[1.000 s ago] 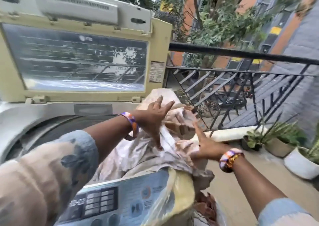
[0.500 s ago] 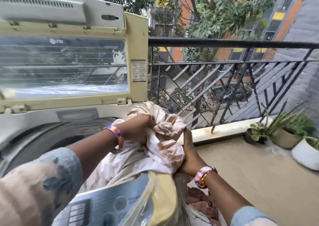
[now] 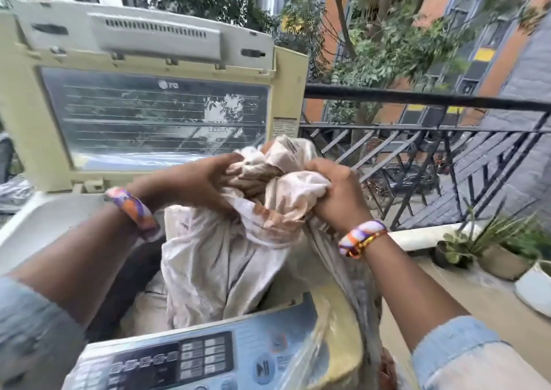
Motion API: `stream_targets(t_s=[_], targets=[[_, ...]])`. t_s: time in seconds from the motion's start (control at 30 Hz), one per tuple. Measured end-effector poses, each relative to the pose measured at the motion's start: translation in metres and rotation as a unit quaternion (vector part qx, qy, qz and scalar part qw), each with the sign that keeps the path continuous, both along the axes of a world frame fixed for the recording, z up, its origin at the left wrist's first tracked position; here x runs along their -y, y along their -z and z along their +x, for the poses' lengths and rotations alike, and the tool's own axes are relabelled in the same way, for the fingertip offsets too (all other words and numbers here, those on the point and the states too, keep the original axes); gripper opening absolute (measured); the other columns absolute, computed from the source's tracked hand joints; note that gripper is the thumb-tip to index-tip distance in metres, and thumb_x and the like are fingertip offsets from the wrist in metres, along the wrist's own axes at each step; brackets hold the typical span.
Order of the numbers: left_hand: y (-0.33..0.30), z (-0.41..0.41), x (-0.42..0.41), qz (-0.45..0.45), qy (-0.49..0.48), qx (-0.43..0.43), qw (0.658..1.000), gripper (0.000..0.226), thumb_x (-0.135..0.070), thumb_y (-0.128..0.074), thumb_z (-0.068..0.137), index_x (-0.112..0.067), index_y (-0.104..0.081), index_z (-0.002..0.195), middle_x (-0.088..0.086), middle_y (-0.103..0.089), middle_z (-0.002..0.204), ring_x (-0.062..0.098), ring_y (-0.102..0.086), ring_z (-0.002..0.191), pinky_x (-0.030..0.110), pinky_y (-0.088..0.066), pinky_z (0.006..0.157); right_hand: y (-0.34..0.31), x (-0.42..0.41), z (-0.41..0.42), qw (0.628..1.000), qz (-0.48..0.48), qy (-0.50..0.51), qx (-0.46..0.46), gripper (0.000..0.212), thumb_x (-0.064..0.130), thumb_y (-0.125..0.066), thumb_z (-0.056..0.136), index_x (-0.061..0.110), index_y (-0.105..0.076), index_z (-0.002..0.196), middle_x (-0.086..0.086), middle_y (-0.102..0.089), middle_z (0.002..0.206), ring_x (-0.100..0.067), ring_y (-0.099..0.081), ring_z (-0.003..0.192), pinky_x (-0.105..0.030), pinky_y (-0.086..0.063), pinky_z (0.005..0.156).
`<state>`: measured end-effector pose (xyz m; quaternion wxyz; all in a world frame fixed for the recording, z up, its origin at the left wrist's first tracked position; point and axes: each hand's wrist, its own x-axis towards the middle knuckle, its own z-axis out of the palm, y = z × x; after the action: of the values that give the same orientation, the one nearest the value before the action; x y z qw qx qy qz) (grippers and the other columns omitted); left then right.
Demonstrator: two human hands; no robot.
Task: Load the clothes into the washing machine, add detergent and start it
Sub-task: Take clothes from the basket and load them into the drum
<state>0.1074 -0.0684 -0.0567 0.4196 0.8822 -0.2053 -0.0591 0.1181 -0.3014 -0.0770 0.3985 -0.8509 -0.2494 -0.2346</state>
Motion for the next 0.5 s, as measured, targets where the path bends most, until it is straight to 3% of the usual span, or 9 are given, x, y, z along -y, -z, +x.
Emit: stream_targets(t_s=[0.03, 0.07, 0.1, 0.17, 0.23, 0.3, 0.4, 0.47, 0.5], targets=[[-0.009, -0.002, -0.004, 0.026, 0.001, 0.012, 1.000, 0.135, -0.034, -0.090, 0.037, -0.012, -0.015, 0.147, -0.003, -0.038, 0.144, -0.007, -0.046, 0.120, 0.011, -0.037, 0.102, -0.008, -0.017, -0.002, 1.000, -0.006, -0.011, 0.020, 0.020, 0.022, -0.062, 0.066, 0.022, -0.066, 0.086, -0.008, -0.068, 0.070, -0.014, -0.056, 0.066, -0.036, -0.051, 0.058], [-0.016, -0.007, -0.002, 0.044, 0.001, 0.037, 0.998, 0.150, -0.044, -0.086, 0.029, -0.019, 0.001, 0.149, -0.002, -0.026, 0.150, 0.004, -0.035, 0.134, 0.018, -0.030, 0.111, -0.015, -0.034, -0.005, 0.999, -0.013, -0.025, 0.039, 0.019, 0.021, -0.062, 0.066, 0.022, -0.067, 0.085, -0.009, -0.068, 0.071, -0.014, -0.056, 0.066, -0.036, -0.051, 0.058], [-0.017, -0.011, 0.004, 0.059, 0.000, 0.075, 0.995, 0.147, -0.049, -0.081, 0.026, -0.025, -0.002, 0.148, 0.000, -0.029, 0.149, 0.012, -0.031, 0.137, 0.026, -0.029, 0.114, -0.020, -0.048, -0.010, 0.997, -0.024, -0.039, 0.057, 0.017, 0.021, -0.061, 0.067, 0.021, -0.068, 0.083, -0.006, -0.067, 0.069, -0.014, -0.056, 0.064, -0.035, -0.051, 0.057], [-0.009, -0.014, 0.016, 0.052, -0.007, 0.126, 0.991, 0.098, -0.047, -0.077, 0.029, -0.040, -0.042, 0.121, -0.010, -0.055, 0.117, 0.010, -0.049, 0.113, 0.027, -0.044, 0.098, -0.026, -0.068, -0.017, 0.992, -0.068, -0.052, 0.092, 0.012, 0.023, -0.059, 0.070, 0.021, -0.065, 0.081, -0.002, -0.065, 0.068, -0.019, -0.060, 0.062, -0.036, -0.051, 0.055], [0.008, -0.014, 0.023, 0.045, -0.030, 0.137, 0.989, 0.052, -0.037, -0.078, 0.043, -0.035, -0.052, 0.088, -0.010, -0.059, 0.087, 0.007, -0.056, 0.089, 0.020, -0.046, 0.070, -0.024, -0.070, -0.020, 0.989, -0.111, -0.054, 0.080, 0.013, 0.028, -0.058, 0.070, 0.022, -0.063, 0.081, -0.002, -0.066, 0.069, -0.024, -0.063, 0.063, -0.037, -0.051, 0.056], [0.023, -0.010, 0.027, 0.062, -0.041, 0.182, 0.981, 0.031, -0.033, -0.071, 0.055, -0.024, -0.061, 0.083, -0.004, -0.066, 0.080, 0.009, -0.061, 0.081, 0.021, -0.042, 0.060, -0.017, -0.061, -0.022, 0.989, -0.135, -0.057, 0.027, 0.020, 0.033, -0.061, 0.068, 0.026, -0.064, 0.086, -0.003, -0.069, 0.078, -0.022, -0.065, 0.071, -0.032, -0.052, 0.064], [0.029, 0.002, 0.031, 0.057, -0.043, 0.204, 0.976, 0.040, -0.037, -0.067, 0.059, -0.015, -0.066, 0.091, 0.004, -0.072, 0.086, 0.012, -0.066, 0.083, 0.027, -0.047, 0.066, -0.007, -0.032, -0.026, 0.994, -0.097, -0.047, -0.023, 0.057, 0.027, -0.071, 0.066, 0.029, -0.055, 0.120, -0.005, -0.054, 0.126, -0.019, -0.054, 0.111, -0.030, -0.045, 0.094], [0.026, 0.008, 0.030, 0.017, -0.057, 0.184, 0.981, 0.033, -0.033, -0.067, 0.059, -0.016, -0.067, 0.087, 0.003, -0.073, 0.082, 0.004, -0.061, 0.080, 0.030, -0.050, 0.066, 0.008, 0.007, -0.025, 0.986, -0.101, 0.014, -0.133, 0.105, 0.031, -0.085, 0.057, 0.042, -0.022, 0.140, 0.003, -0.014, 0.154, -0.017, -0.021, 0.139, -0.038, -0.022, 0.112], [0.022, 0.011, 0.030, -0.017, -0.063, 0.176, 0.982, 0.032, -0.031, -0.067, 0.058, -0.017, -0.069, 0.087, 0.001, -0.073, 0.082, 0.000, -0.056, 0.081, 0.031, -0.051, 0.067, 0.017, 0.027, -0.027, 0.968, -0.122, 0.043, -0.215, 0.124, 0.038, -0.088, 0.050, 0.046, -0.006, 0.142, 0.007, 0.004, 0.156, -0.015, -0.005, 0.142, -0.044, -0.013, 0.113]])
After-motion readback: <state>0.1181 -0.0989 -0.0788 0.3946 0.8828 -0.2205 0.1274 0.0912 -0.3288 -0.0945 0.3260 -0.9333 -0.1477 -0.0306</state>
